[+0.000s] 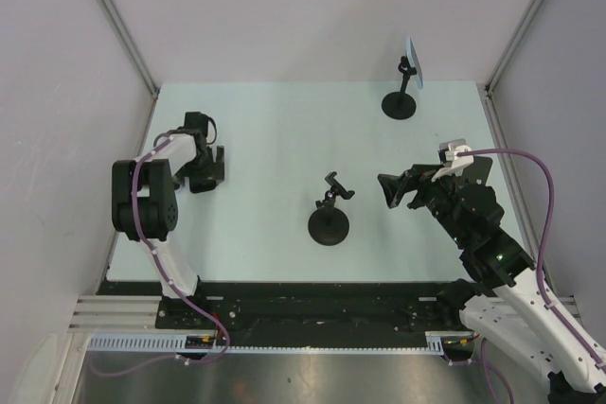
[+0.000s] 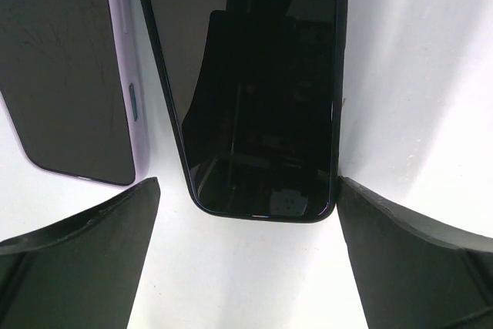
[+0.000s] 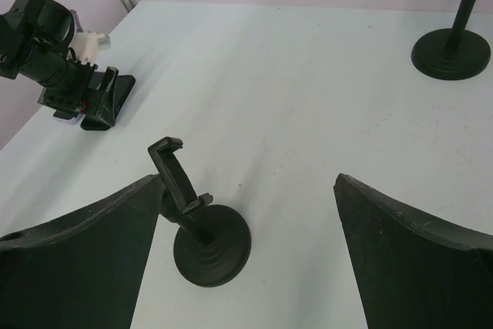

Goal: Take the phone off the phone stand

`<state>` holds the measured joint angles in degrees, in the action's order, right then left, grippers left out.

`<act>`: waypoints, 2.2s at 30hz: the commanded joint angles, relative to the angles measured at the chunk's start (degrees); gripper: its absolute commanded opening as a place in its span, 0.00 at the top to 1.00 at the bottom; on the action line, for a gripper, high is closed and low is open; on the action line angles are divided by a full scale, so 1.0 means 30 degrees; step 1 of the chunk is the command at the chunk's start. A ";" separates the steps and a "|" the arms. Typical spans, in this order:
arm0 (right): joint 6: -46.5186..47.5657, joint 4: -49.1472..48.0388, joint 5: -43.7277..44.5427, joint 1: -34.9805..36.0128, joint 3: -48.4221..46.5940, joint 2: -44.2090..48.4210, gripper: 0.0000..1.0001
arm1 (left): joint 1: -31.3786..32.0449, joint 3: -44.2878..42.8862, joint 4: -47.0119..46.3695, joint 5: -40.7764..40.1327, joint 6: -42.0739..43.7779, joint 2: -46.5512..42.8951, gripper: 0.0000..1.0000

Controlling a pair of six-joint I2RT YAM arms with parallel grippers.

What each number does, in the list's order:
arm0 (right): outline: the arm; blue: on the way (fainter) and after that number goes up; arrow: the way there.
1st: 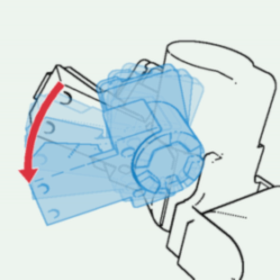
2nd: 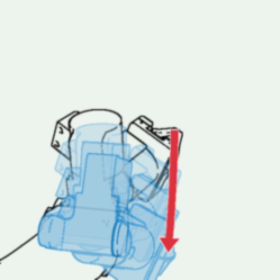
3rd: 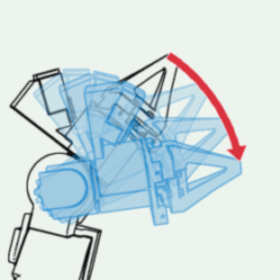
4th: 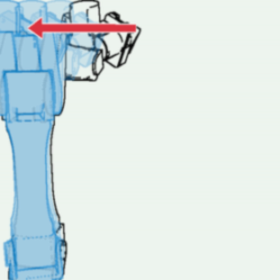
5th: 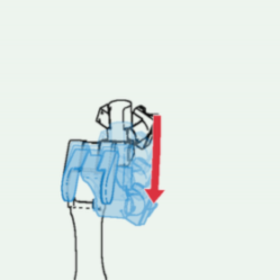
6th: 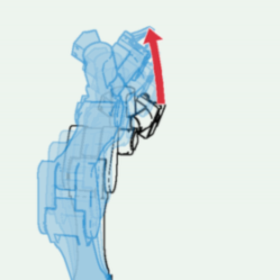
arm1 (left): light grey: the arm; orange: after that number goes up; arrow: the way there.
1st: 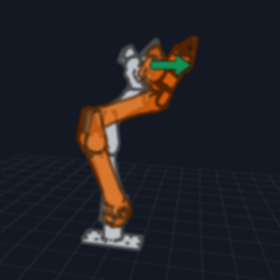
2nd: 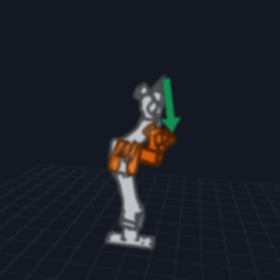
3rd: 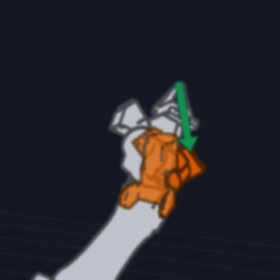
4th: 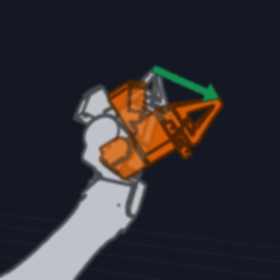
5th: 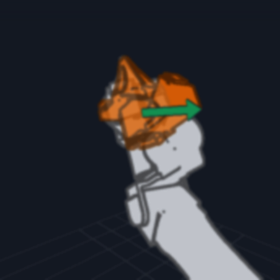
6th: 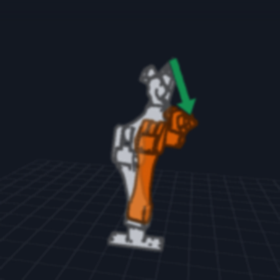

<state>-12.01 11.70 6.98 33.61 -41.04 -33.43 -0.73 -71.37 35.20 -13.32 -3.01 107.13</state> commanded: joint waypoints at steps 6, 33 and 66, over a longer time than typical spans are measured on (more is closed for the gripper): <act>-0.0157 -0.0620 -0.0277 -0.0069 0.0056 0.0040 0.01 | -0.0546 -0.0203 -0.0103 -0.0803 -0.0492 -0.1023 0.00; -0.0069 -0.0708 -0.0834 -0.0098 0.0056 0.0040 0.01 | -0.1484 -0.0203 -0.0073 -0.0658 -0.0639 -0.1170 0.00; 0.2272 0.1605 -0.8326 -0.0040 -0.3019 -0.5846 0.06 | 0.5836 0.2780 -0.1830 0.2008 0.0562 -1.2321 0.00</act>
<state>-9.45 13.96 -9.56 33.30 -45.50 -48.80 11.79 -66.50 31.51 -7.31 -3.57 77.91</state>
